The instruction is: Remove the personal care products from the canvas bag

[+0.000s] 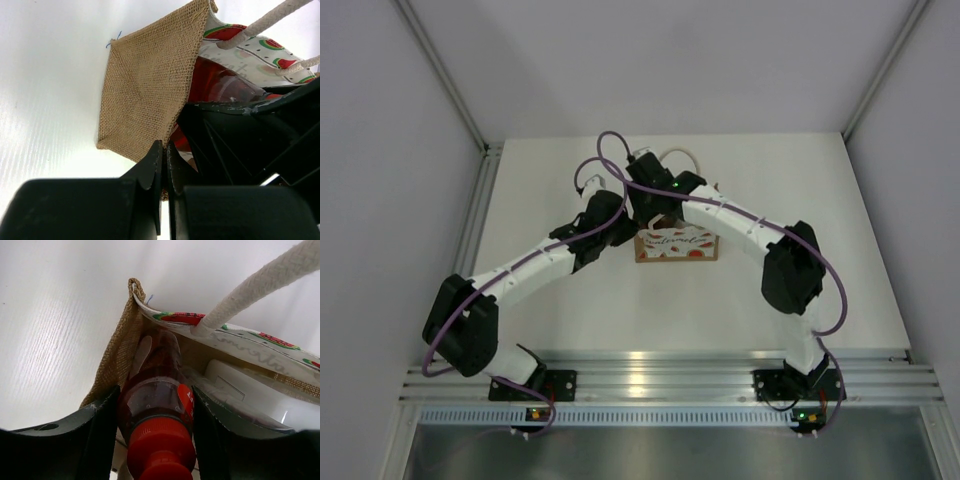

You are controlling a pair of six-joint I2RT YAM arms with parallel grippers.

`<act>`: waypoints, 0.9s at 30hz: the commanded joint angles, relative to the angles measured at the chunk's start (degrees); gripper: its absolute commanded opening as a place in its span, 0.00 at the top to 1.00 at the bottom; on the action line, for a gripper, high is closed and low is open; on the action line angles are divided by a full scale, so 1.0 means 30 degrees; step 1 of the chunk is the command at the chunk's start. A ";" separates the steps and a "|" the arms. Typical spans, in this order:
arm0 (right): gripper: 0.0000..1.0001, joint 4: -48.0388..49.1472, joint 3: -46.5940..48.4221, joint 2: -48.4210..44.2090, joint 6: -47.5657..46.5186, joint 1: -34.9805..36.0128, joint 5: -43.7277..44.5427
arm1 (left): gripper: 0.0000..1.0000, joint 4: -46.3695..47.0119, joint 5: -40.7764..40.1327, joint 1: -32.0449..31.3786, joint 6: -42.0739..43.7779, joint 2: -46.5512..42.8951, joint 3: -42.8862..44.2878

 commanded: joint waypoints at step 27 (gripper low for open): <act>1.00 0.0108 0.3336 -0.4502 -0.2348 0.0180 0.2186 | 1.00 -0.1579 -0.0370 0.0037 0.0411 0.0034 -0.0431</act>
